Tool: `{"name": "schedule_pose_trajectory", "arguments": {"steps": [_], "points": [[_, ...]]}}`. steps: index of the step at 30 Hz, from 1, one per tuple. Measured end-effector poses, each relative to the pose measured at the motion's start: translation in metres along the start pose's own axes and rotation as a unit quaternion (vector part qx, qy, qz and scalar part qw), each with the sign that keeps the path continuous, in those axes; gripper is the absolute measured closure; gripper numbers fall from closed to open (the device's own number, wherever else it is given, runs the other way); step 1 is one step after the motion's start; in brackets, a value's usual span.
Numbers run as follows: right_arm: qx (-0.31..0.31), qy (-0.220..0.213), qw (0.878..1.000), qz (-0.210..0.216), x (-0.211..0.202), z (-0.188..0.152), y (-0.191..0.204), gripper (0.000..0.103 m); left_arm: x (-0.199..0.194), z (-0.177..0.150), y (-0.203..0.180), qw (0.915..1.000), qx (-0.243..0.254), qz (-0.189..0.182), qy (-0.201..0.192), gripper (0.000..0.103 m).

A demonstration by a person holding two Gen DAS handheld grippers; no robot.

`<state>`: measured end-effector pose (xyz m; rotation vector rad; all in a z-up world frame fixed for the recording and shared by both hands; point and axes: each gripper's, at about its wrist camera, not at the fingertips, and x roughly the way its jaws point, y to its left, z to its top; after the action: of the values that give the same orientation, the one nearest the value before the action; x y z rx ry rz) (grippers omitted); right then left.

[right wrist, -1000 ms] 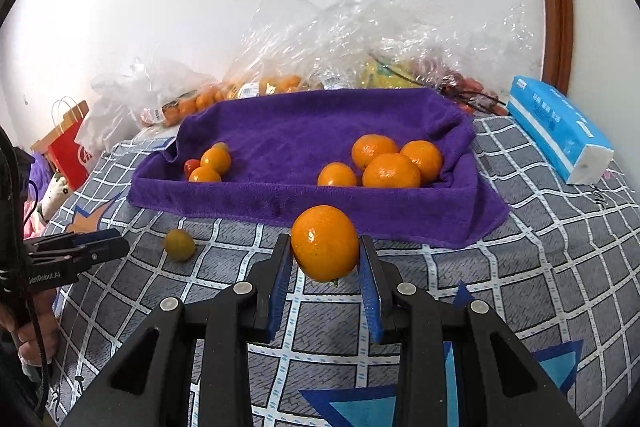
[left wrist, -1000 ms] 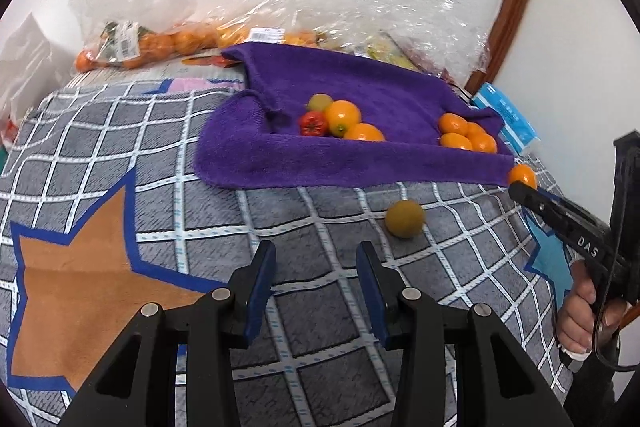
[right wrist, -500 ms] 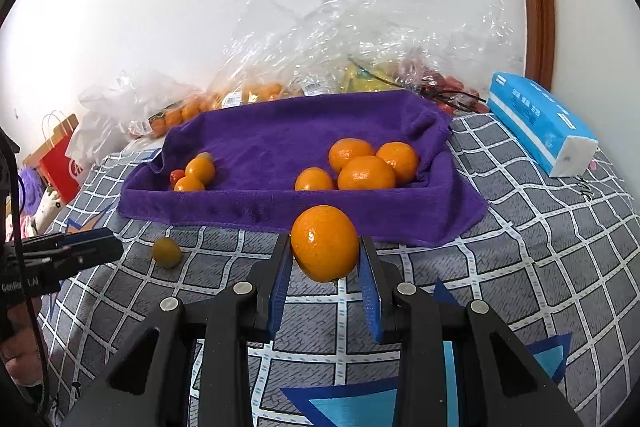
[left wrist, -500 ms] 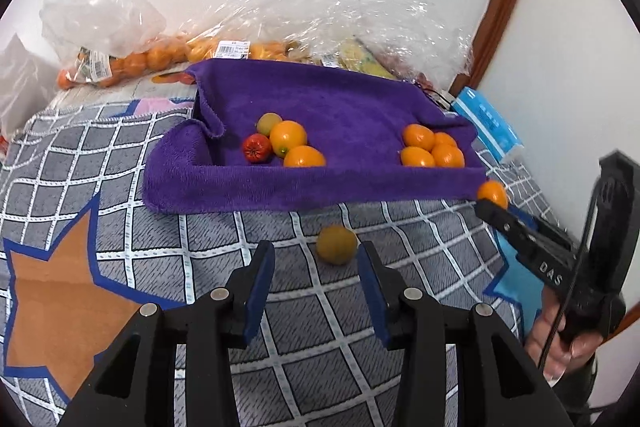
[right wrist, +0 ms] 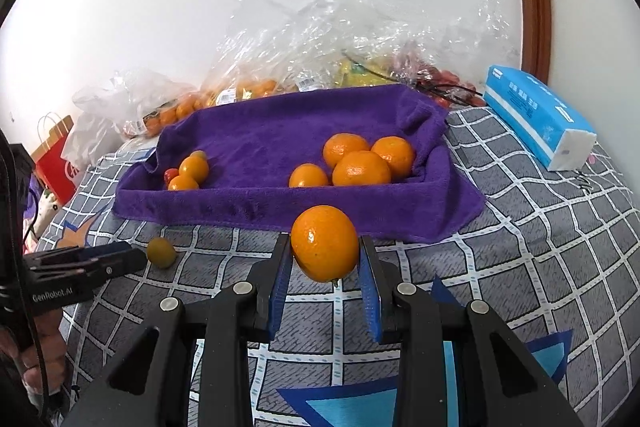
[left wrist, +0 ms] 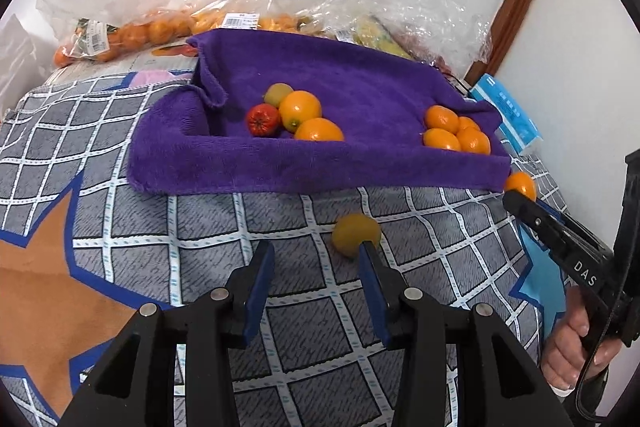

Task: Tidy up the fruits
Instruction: 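Grasp the green-yellow fruit with the left gripper while the right gripper holds the orange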

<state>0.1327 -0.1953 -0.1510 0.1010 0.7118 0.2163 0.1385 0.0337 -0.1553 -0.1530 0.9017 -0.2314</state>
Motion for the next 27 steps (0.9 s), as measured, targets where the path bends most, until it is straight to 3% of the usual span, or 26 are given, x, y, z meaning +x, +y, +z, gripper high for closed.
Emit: {"name": "schedule_pose_trajectory", "arguments": {"steps": [15, 16, 18, 27], "points": [[0.000, 0.005, 1.000, 0.004, 0.002, -0.001, -0.001, 0.070, 0.022, 0.007, -0.038, 0.9976, 0.067, 0.004, 0.014, 0.060], [0.001, 0.005, 1.000, 0.005, 0.002, -0.001, -0.002, 0.071, 0.022, 0.007, -0.039, 0.9975, 0.070, 0.003, 0.012, 0.061], [0.003, 0.006, 1.000, 0.006, 0.002, -0.001, -0.002, 0.071, 0.022, 0.005, -0.041, 0.9969, 0.077, 0.008, 0.008, 0.075], [0.006, 0.005, 1.000, 0.014, 0.003, 0.000, -0.004, 0.071, 0.016, 0.005, -0.023, 0.9985, 0.031, -0.044, -0.011, 0.076]]}}
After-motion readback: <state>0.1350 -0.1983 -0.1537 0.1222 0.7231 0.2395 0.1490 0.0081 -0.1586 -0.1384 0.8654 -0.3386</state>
